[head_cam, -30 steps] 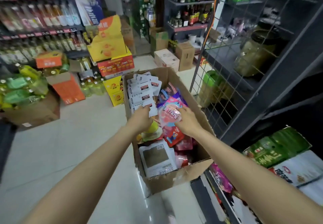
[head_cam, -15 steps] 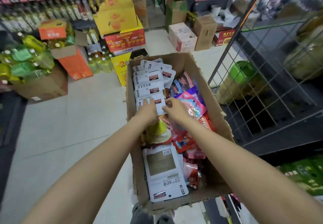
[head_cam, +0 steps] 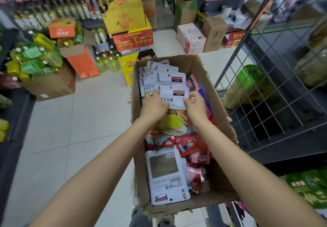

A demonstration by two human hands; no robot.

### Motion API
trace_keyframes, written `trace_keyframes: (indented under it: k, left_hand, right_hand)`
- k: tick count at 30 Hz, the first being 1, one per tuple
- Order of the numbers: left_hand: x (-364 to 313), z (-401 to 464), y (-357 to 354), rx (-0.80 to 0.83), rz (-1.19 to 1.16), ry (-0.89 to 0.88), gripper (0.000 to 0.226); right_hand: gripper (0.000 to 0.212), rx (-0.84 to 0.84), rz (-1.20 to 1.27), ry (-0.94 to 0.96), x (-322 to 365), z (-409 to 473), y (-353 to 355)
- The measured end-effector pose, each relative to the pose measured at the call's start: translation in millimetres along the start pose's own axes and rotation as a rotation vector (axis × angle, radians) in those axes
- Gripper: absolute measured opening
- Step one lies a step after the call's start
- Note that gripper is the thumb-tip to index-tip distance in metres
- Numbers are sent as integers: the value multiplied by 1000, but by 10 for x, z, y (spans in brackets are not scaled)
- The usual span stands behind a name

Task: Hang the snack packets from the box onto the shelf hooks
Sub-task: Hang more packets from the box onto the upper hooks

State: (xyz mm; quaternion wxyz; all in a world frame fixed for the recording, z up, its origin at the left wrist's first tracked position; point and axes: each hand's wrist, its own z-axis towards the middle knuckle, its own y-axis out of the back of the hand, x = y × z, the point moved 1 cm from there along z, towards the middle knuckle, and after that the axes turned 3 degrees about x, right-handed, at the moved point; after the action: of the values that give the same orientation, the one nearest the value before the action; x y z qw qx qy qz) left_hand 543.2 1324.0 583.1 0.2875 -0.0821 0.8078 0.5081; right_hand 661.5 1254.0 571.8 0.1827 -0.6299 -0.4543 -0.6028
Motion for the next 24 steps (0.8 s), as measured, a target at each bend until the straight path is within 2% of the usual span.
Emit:
trace_keyframes:
  k: [2,4,7,9,14,19,24]
  left_hand:
    - [-23,-61,63,23,-111,28,58]
    - [-71,-146,133,89,-307,33,58]
    - [-203,-365,260,129,-629,10,31]
    - [-268,-504,330,71,-749,-24,22]
    - [-499,-878,494,-66,-892,-122,25]
    - [-733,-1470,738,-145,-907,-297,35]
    - [-1013,-2267,819,-55,-932,-491,24]
  right_hand:
    - [8,-47,93,4,25,-1,110]
    - [12,-78,185,-15,45,-34,202]
    - [12,-101,260,-7,95,-127,338]
    - [8,-112,296,20,185,-221,429]
    - [8,-60,403,177,515,-632,637]
    - [15,-171,401,299,889,-1278,934]
    - [14,-271,349,432,1135,-2258,1353]
